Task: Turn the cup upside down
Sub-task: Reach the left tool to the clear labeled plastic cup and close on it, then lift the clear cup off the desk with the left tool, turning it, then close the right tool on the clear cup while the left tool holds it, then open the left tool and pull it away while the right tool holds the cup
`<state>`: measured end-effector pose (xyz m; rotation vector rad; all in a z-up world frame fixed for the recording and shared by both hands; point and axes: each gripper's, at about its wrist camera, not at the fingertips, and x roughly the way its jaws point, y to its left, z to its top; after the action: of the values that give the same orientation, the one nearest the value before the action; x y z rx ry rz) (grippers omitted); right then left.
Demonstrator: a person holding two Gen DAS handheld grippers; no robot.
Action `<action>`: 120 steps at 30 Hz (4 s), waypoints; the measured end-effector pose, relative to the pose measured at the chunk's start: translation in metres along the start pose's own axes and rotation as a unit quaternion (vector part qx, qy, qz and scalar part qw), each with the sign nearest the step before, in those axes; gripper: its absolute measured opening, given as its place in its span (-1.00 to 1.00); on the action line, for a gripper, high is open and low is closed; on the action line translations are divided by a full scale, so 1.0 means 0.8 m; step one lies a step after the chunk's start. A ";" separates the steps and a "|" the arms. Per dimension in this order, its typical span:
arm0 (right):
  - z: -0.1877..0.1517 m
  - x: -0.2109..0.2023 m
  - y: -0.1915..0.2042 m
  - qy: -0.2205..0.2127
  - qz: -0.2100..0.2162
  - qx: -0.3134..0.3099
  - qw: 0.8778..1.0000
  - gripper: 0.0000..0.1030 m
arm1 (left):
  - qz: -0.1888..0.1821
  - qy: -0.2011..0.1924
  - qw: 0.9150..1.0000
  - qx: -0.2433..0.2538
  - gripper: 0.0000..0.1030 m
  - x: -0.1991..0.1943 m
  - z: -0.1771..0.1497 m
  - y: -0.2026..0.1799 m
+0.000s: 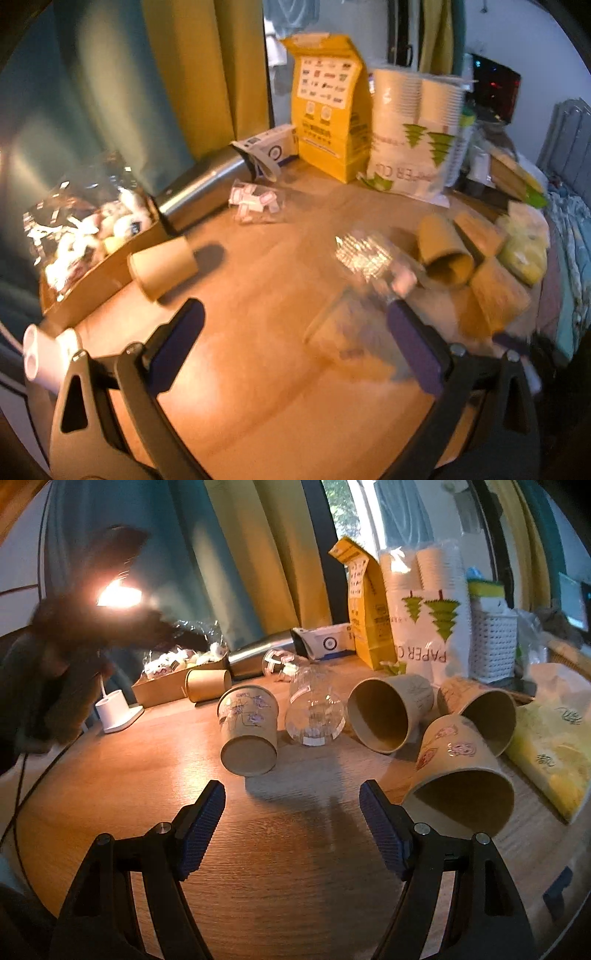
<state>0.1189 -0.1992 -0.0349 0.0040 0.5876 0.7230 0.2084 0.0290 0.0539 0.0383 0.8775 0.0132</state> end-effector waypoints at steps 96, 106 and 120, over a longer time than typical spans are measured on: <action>0.035 -0.057 0.121 -0.042 0.081 0.048 0.995 0.51 | -0.186 -0.258 0.938 0.137 0.00 -0.134 -0.231 -0.059; 0.032 -0.039 0.129 -0.021 0.098 0.036 0.994 0.09 | -0.190 -0.254 0.941 0.120 0.03 -0.136 -0.232 -0.054; 0.068 -0.041 0.118 -0.050 0.049 0.025 0.997 0.08 | -0.160 -0.247 0.952 0.079 0.60 -0.131 -0.236 -0.053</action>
<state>0.0685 -0.1379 0.0466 0.1166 0.5123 0.7987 -0.0038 -0.0107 0.0122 0.0456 0.3726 -0.3581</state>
